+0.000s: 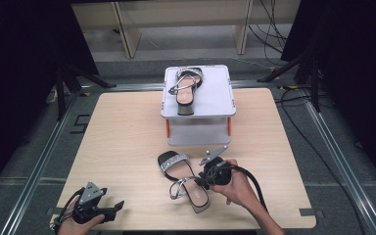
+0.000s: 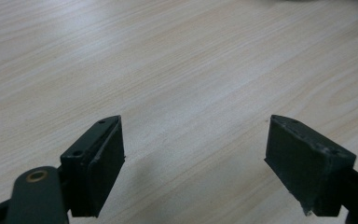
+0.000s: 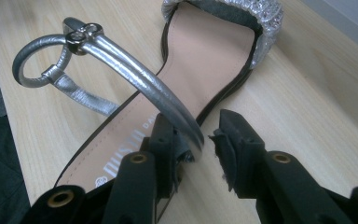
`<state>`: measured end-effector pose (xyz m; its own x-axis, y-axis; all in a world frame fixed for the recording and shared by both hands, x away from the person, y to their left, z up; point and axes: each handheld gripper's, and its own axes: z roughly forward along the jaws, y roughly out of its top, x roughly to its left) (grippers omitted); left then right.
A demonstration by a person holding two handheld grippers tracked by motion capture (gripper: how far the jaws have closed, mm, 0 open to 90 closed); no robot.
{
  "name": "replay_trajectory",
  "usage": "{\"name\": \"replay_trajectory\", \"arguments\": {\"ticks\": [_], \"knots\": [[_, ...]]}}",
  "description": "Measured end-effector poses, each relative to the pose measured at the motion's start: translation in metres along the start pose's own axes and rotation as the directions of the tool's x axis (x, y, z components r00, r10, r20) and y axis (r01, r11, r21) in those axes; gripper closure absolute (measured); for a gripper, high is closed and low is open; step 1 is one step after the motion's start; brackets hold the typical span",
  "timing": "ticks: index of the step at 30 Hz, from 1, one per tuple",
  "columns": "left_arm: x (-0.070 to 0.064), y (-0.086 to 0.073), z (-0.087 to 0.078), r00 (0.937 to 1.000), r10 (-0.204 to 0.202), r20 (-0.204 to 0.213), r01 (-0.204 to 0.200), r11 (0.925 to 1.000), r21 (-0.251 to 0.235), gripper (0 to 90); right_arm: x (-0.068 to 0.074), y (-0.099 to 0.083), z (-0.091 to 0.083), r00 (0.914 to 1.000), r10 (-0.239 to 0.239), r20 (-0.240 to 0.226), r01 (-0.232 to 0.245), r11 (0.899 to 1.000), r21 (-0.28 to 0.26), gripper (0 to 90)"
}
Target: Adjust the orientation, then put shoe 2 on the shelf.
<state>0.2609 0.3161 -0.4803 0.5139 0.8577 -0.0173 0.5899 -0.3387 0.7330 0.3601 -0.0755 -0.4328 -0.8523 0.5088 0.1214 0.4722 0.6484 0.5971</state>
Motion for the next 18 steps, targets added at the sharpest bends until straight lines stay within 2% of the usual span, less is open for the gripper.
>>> {"name": "replay_trajectory", "arguments": {"ticks": [3,4,7,8,9,12,14,15,17,18], "knots": [[0.0014,0.0,-0.001,0.9998,0.018,-0.006,-0.018,0.9998,0.011,19.0,0.0003,0.0022,0.0036,0.9998,0.018,0.002,-0.018,1.0,-0.003,71.4],[0.0012,-0.0003,-0.0005,0.9999,0.014,-0.005,-0.014,0.9999,0.008,19.0,-0.0018,0.0034,0.0039,1.0,-0.003,0.0,0.003,1.0,0.005,71.8],[0.0011,-0.0004,-0.0004,0.9999,0.013,-0.005,-0.013,0.9999,0.009,19.0,-0.0027,0.0054,0.0047,0.9996,0.024,-0.015,-0.024,1.0,0.013,73.8],[0.001,-0.0003,-0.0004,0.9999,0.014,-0.005,-0.014,0.9999,0.009,19.0,-0.0037,0.0049,0.0057,0.9999,0.012,-0.006,-0.012,1.0,0.007,74.6],[-0.0001,-0.0004,0.0002,1.0,0.007,-0.001,-0.007,1.0,0.002,19.0,-0.0033,0.0039,0.0064,0.9997,0.026,0.002,-0.026,1.0,0.002,75.6],[0.0002,-0.0007,0.0001,0.9999,0.016,0.001,-0.017,0.9997,0.017,19.1,-0.0059,0.0031,0.005,0.9989,0.017,-0.043,-0.017,1.0,0.0,79.5],[0.0007,-0.0005,0.0,0.9998,0.019,-0.008,-0.019,0.9997,0.016,19.1,-0.0069,0.0021,0.0051,0.9995,0.018,-0.027,-0.017,1.0,0.009,81.9],[0.0008,-0.0008,0.0004,0.9999,0.016,-0.006,-0.016,0.9997,0.017,19.1,-0.0081,0.0021,0.0033,0.9983,0.014,-0.057,-0.013,1.0,0.012,83.1],[0.0007,-0.0008,-0.0001,0.9998,0.021,-0.007,-0.021,0.9996,0.02,19.1,-0.0074,0.0021,0.0022,0.9986,0.018,-0.049,-0.017,1.0,0.009,84.8],[0.0006,-0.0008,-0.0003,0.9997,0.024,-0.005,-0.024,0.9995,0.02,19.1,-0.0085,0.0023,0.0021,0.9985,0.001,-0.054,-0.001,1.0,0.007,85.1]]}}
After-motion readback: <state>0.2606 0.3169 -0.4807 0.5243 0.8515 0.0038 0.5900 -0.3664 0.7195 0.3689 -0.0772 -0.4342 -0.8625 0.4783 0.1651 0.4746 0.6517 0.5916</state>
